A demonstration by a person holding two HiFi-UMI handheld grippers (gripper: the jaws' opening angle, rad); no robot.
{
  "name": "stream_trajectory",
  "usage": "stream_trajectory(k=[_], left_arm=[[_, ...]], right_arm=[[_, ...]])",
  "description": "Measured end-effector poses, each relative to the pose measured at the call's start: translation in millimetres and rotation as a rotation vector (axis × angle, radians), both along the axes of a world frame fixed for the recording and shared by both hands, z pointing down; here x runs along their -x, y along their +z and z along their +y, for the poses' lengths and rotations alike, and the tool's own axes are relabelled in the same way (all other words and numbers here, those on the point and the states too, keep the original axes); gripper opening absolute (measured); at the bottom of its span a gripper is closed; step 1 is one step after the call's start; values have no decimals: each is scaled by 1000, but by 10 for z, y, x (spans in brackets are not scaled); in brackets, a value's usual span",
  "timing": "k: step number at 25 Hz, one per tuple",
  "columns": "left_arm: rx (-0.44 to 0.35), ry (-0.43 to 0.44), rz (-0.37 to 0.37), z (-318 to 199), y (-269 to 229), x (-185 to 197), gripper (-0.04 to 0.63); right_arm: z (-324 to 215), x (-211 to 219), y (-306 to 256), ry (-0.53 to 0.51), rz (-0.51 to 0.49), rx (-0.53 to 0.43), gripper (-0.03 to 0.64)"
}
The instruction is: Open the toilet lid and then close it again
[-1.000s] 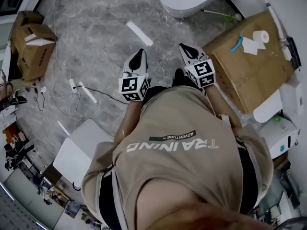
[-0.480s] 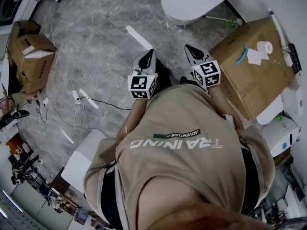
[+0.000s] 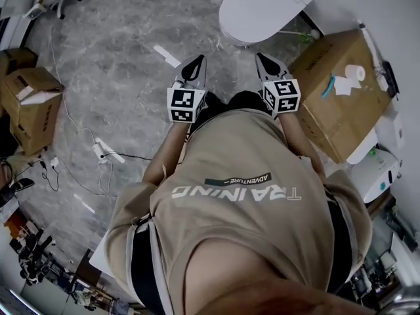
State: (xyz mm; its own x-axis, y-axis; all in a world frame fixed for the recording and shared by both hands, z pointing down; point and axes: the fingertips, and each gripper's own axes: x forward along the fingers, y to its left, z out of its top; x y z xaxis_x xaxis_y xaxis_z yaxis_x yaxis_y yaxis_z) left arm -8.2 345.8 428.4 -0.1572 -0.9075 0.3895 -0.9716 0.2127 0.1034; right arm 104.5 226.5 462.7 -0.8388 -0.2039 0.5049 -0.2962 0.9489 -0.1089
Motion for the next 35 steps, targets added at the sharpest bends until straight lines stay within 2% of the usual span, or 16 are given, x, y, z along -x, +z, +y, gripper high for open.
stream_trajectory(k=[4, 8, 11, 16, 21, 23, 27, 31, 35], left_arm=[[-17, -34, 39, -128, 6, 361, 5], [6, -33, 64, -313, 178, 596, 5], [43, -10, 46, -540, 243, 697, 3], [65, 25, 14, -1008, 73, 1004, 5], [128, 131, -42, -1482, 17, 1382, 5], [128, 160, -36, -1703, 24, 1437, 5], [136, 204, 43, -1992, 102, 1464, 4], [156, 265, 51, -2251, 249, 1405, 5], [177, 383, 51, -2481, 331, 1351, 5]], right_arm=[[-7, 237, 135, 3, 39, 24, 14], [-72, 527, 262, -34, 43, 36, 14], [-346, 683, 336, -7, 15, 24, 14], [-1049, 1082, 378, 84, -39, -51, 14], [-1463, 1465, 356, 162, -105, 8, 12], [-1627, 1466, 412, 184, -93, 17, 14], [-1840, 1342, 520, 238, -60, 36, 14], [-2064, 1134, 639, 307, -36, 33, 14], [-2060, 957, 704, 413, -6, 56, 14]])
